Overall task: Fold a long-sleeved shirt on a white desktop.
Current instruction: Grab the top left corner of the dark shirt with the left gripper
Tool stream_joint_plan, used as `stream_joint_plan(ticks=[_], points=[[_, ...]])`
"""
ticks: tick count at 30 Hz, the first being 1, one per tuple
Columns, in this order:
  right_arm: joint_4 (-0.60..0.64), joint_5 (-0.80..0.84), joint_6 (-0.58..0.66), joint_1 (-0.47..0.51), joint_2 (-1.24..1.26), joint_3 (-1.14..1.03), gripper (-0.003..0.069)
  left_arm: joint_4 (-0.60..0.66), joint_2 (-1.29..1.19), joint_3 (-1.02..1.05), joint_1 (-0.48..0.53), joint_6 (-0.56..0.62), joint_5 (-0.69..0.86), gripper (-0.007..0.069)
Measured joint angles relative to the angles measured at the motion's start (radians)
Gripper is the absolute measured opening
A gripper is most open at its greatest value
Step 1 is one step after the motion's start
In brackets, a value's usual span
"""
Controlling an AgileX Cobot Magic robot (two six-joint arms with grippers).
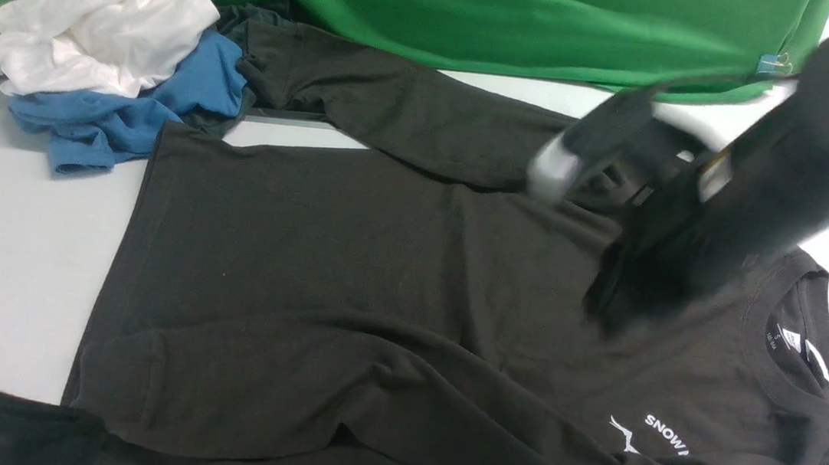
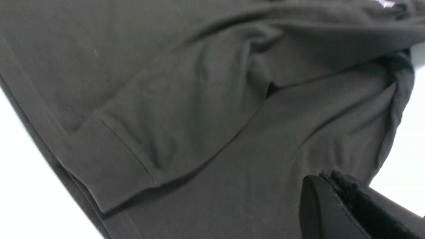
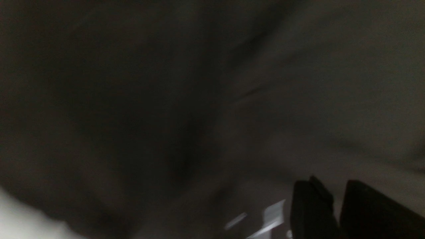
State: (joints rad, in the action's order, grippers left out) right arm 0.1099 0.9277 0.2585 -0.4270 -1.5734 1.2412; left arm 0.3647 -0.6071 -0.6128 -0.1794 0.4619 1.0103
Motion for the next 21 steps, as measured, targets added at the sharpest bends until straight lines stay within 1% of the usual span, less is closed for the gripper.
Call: stream_joint_plan(ticks=[1,2,3,6,7,9,10,11,12,13,14,17,19,20,21], points=[[0.006,-0.032,-0.01,0.033,-0.004,0.001,0.0173,0.001,-0.015,0.0,0.0,0.0,-0.003,0.0018],[0.048,-0.122,-0.046,0.134,-0.037,0.013,0.0185,0.004,-0.097,0.0,0.0,0.0,-0.047,0.0018],[0.054,-0.129,-0.049,0.143,-0.041,0.015,0.0188,0.004,-0.105,0.0,0.0,0.0,-0.055,0.0018],[0.11,-0.175,-0.048,0.23,-0.101,0.054,0.0196,0.007,-0.212,-0.002,0.0,0.0,-0.21,0.0018],[0.124,-0.178,-0.036,0.255,-0.132,0.077,0.0198,0.007,-0.287,-0.018,0.0,0.0,-0.281,0.0018],[0.131,-0.177,-0.028,0.266,-0.157,0.096,0.0198,0.003,-0.366,-0.051,0.0,0.0,-0.328,0.0018],[0.138,-0.169,-0.018,0.266,-0.179,0.113,0.0198,-0.008,-0.5,-0.124,0.0,0.006,-0.355,0.0018],[0.142,-0.165,-0.008,0.263,-0.182,0.115,0.0198,-0.02,-0.556,-0.162,0.0,0.018,-0.359,0.0018],[0.143,-0.164,-0.003,0.262,-0.182,0.116,0.0198,-0.028,-0.57,-0.172,0.0,0.021,-0.361,0.0018],[0.144,-0.163,0.013,0.255,-0.182,0.119,0.0198,-0.065,-0.682,-0.264,0.003,0.033,-0.366,0.0018],[0.146,-0.163,0.021,0.252,-0.182,0.121,0.0198,-0.087,-0.723,-0.303,0.007,0.033,-0.365,0.0018],[0.146,-0.137,0.029,0.236,-0.182,0.121,0.0198,-0.116,-0.942,-0.546,0.067,0.034,-0.357,0.0018],[0.146,-0.122,0.03,0.228,-0.181,0.118,0.0198,-0.106,-1.019,-0.644,0.096,0.039,-0.345,0.0018],[0.146,-0.111,0.038,0.212,-0.179,0.109,0.0198,-0.084,-1.114,-0.768,0.133,0.07,-0.317,0.0018],[0.146,-0.111,0.038,0.212,-0.179,0.109,0.0198,-0.084,-1.125,-0.783,0.137,0.07,-0.317,0.0018]])
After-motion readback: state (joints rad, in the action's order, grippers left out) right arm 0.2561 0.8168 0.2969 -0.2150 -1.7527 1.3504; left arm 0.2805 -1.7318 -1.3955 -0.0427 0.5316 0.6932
